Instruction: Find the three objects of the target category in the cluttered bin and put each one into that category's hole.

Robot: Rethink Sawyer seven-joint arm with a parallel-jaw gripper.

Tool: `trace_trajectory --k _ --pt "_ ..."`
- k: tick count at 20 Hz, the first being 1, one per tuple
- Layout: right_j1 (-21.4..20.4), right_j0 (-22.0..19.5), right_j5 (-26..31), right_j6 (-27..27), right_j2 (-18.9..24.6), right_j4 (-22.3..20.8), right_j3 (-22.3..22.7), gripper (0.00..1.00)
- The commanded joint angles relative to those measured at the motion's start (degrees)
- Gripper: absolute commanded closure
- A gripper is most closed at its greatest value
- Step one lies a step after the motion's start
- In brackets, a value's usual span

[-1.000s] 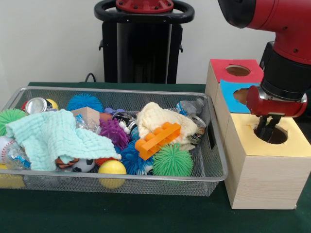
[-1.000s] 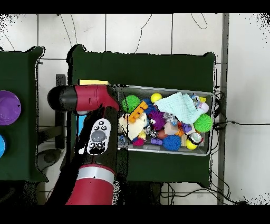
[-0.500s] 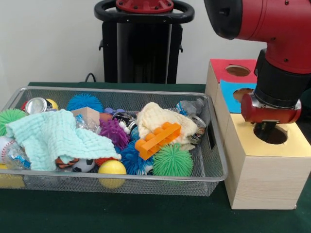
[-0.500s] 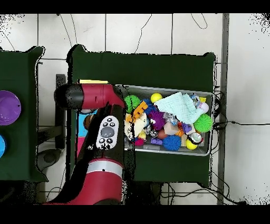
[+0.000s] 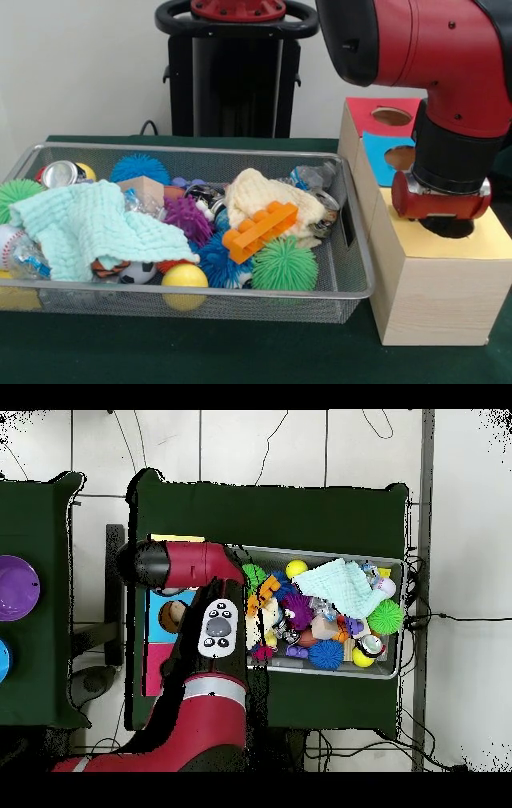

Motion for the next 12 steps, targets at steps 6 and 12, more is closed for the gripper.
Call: trace_trajectory --k 6,12 --pt "3.92 -0.66 -9.09 7.41 3.73 -3.30 7.54 1.00" --pt "-3.32 -2.43 -23.64 8.86 5.81 -4.28 15.70 1.00"
